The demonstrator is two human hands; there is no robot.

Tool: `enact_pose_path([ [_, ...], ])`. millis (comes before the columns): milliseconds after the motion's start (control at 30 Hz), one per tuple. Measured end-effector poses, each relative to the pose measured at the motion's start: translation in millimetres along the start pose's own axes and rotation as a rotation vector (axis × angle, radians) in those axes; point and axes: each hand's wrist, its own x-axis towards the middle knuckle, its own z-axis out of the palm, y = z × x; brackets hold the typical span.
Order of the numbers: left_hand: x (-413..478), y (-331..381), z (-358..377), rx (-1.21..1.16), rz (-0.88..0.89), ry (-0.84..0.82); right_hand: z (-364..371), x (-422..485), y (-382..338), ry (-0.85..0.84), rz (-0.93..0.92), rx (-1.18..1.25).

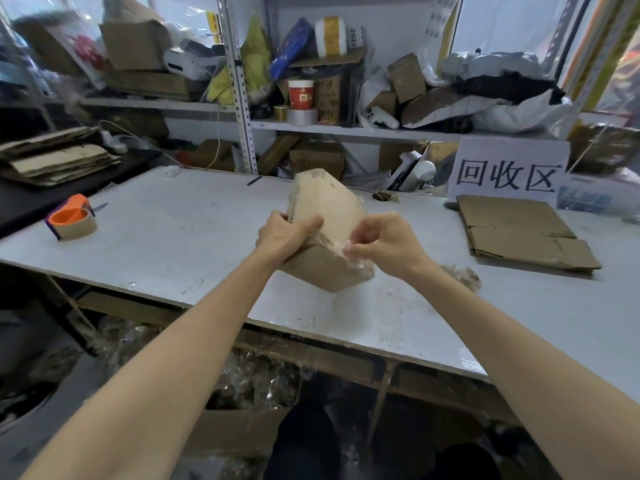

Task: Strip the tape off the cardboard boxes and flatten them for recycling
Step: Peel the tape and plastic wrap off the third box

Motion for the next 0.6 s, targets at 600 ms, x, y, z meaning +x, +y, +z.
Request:
enact_pose_path([
  [600,-2,-5,32,-0.401,-0.123,-0.110,-79,-40,108,0.154,0.313,-0.659],
])
